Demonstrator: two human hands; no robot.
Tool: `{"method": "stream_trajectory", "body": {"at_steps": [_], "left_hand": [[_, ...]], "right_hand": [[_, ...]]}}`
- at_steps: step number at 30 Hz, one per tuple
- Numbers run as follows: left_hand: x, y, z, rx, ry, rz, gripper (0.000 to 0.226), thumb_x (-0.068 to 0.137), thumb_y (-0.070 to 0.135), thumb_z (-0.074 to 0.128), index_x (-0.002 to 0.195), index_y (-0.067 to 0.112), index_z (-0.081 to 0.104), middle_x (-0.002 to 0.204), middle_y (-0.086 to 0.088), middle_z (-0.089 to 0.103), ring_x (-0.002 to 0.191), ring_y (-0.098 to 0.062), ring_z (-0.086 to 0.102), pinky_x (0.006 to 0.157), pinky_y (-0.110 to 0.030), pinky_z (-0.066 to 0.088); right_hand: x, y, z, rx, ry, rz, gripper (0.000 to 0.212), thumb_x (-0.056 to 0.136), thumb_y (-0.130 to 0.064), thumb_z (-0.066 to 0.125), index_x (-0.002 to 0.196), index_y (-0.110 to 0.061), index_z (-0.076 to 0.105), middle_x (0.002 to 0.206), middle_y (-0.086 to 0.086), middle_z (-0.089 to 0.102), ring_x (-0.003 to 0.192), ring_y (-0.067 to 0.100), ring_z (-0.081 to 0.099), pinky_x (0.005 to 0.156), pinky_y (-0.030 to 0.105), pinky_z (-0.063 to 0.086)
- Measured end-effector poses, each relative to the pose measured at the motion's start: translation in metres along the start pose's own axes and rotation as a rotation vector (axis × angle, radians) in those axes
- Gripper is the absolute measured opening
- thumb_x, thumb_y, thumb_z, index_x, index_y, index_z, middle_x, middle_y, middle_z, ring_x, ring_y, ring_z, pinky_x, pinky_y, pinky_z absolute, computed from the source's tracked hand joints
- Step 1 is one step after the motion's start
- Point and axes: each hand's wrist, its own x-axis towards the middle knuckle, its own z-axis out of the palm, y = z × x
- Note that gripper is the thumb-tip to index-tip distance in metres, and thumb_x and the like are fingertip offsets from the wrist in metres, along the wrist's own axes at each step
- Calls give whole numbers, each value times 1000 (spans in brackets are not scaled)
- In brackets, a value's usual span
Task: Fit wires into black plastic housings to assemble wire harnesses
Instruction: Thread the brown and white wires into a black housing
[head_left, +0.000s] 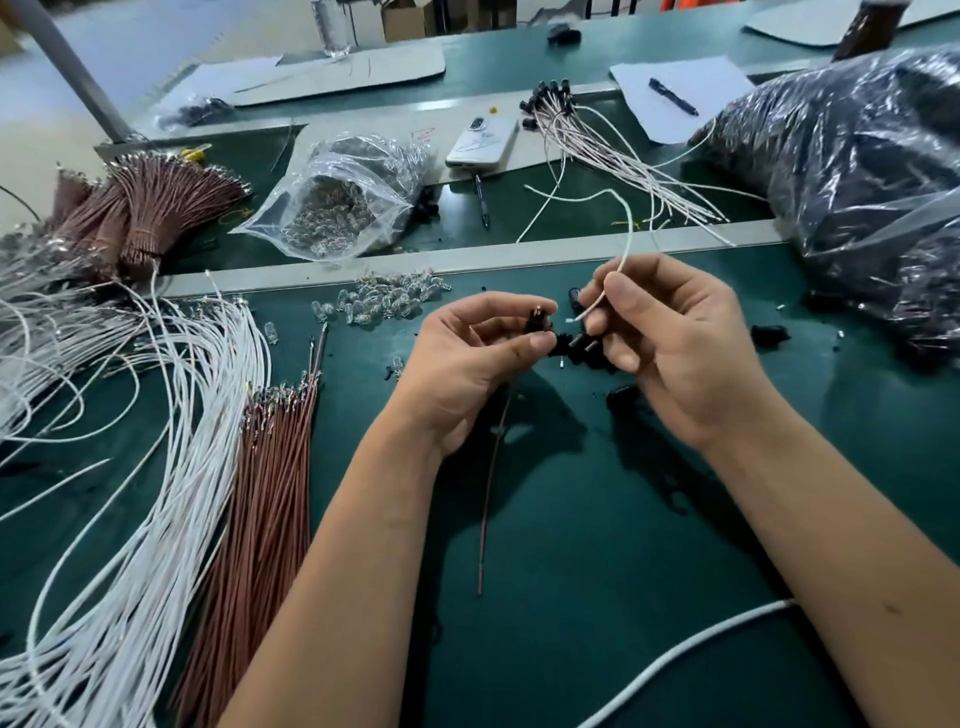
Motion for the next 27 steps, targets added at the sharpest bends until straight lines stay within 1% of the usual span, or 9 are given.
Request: {"method": "stream_trajectory", "body": {"at_steps": [2, 4, 6, 11, 17, 19, 21, 24, 27], "left_hand": [[0, -1, 0, 8, -13, 28, 27, 66, -1, 83, 87, 15, 80, 84, -6, 73, 78, -14, 66, 75, -19, 54], [1, -2, 1, -2, -18, 52, 28, 68, -7, 78, 85, 15, 80, 85, -7, 74, 80, -14, 68, 76, -20, 55], [1, -2, 2, -16, -34, 67, 29, 68, -9, 76, 84, 14, 79, 87, -8, 74, 81, -15, 69, 77, -21, 55], [0, -2, 5, -39, -97, 77, 31, 70, -13, 73, 84, 14, 75, 89, -9, 73, 82, -19, 68, 80, -25, 54], [1, -1, 6, -40, -74, 75, 26, 70, -12, 73, 85, 8, 68, 91, -14, 73, 81, -23, 68, 82, -28, 55], [0, 0, 8, -45, -51, 43, 25, 70, -9, 77, 85, 8, 69, 90, -16, 74, 79, -24, 69, 76, -25, 55], [-1, 1, 11, -50, -34, 13, 25, 69, -4, 81, 87, 8, 69, 88, -16, 75, 72, -20, 70, 69, -23, 55], [0, 4, 13, -136, 20, -22, 29, 67, 6, 77, 95, 13, 72, 89, -11, 75, 70, -15, 70, 69, -21, 57], [2, 7, 14, -248, 82, -58, 30, 69, 8, 76, 96, 20, 77, 91, -3, 75, 72, -9, 63, 70, -19, 50]], "right_hand": [[-1, -2, -2, -3, 0, -57, 7, 94, 2, 64, 99, -3, 66, 87, 11, 73, 71, 16, 68, 50, 18, 46], [-2, -5, -2, -9, 7, -80, 12, 88, -5, 72, 99, -6, 67, 87, 8, 76, 72, 16, 72, 52, 17, 48], [-3, -7, -2, -10, 0, -93, 15, 84, -11, 75, 97, -8, 68, 86, 8, 76, 72, 17, 73, 50, 18, 48], [-5, -6, 0, -34, -51, -124, 17, 81, -15, 81, 92, -9, 70, 87, 13, 76, 67, 18, 71, 44, 21, 44], [-5, -3, 1, -78, -42, -121, 14, 83, -11, 79, 91, -7, 68, 87, 14, 75, 66, 18, 68, 43, 22, 42], [-5, -3, 0, -112, -25, -109, 8, 89, -4, 74, 92, -7, 66, 84, 13, 72, 63, 18, 64, 42, 23, 40], [-4, -3, 0, -145, 12, -60, 10, 94, 1, 65, 93, -8, 64, 80, 10, 67, 57, 17, 58, 40, 21, 35], [-2, -1, -1, -143, 27, 65, 2, 94, -11, 62, 94, -13, 64, 74, 4, 63, 49, 14, 48, 40, 17, 29], [-4, 4, 3, -232, -11, 90, 10, 97, -19, 67, 88, -15, 66, 67, 3, 61, 45, 12, 44, 39, 16, 28]]}}
